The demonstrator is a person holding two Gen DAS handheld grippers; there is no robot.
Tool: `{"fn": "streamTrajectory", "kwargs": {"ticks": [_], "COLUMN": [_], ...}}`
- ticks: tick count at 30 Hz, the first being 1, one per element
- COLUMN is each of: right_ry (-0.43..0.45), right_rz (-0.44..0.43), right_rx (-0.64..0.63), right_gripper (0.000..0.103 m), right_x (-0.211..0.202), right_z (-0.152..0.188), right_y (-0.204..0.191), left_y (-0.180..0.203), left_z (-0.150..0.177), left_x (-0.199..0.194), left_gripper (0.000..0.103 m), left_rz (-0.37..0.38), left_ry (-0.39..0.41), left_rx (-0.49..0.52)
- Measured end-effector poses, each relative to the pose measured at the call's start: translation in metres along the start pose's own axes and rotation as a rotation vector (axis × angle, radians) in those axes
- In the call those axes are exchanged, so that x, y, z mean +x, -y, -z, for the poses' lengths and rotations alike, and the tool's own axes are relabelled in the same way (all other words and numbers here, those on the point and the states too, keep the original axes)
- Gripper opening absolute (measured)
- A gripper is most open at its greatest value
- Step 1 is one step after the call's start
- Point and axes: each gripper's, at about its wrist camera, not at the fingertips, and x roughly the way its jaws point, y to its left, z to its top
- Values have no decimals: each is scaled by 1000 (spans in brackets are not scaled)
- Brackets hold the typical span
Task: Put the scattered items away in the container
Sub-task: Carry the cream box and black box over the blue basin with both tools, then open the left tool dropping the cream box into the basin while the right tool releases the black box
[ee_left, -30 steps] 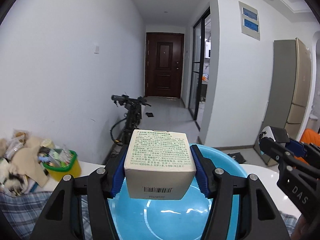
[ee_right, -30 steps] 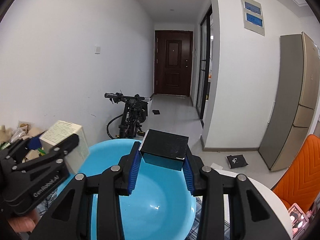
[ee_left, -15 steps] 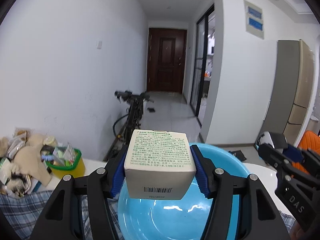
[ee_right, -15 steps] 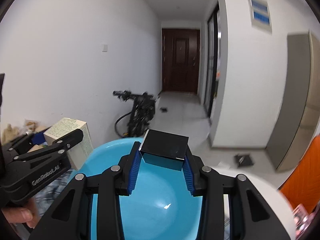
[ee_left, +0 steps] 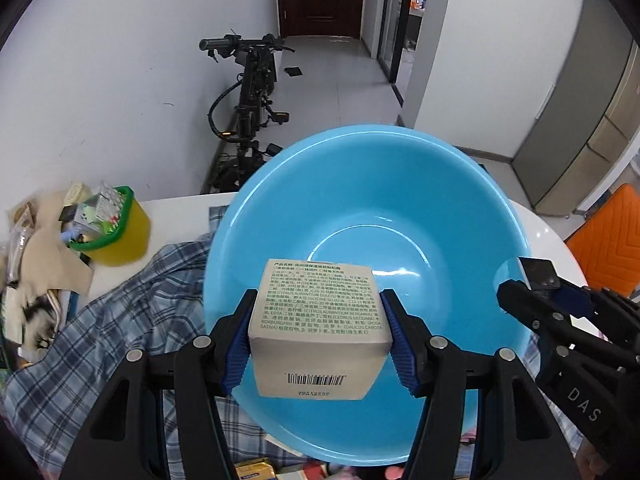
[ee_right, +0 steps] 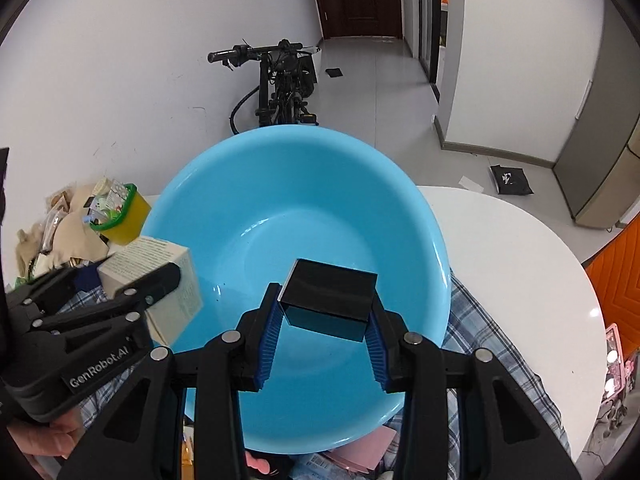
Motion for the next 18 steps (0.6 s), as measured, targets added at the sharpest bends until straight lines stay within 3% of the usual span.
{"fn": "streamTrajectory", "kwargs": {"ticks": [8,18], "right_ry": [-9,-60], "right_rz": [32,48], "right_rx": [-7,-13], "right_gripper": [37,37], "right_x": [3,49], "right_z": [-11,-12], "right_y": [10,16], "left_y": [-2,0], "left_z": [-8,-14], "left_x": [9,58], "left_gripper": [62,62], "left_rz": [15,1], "left_ry": [-6,-60], "left_rx": [-11,-13]}}
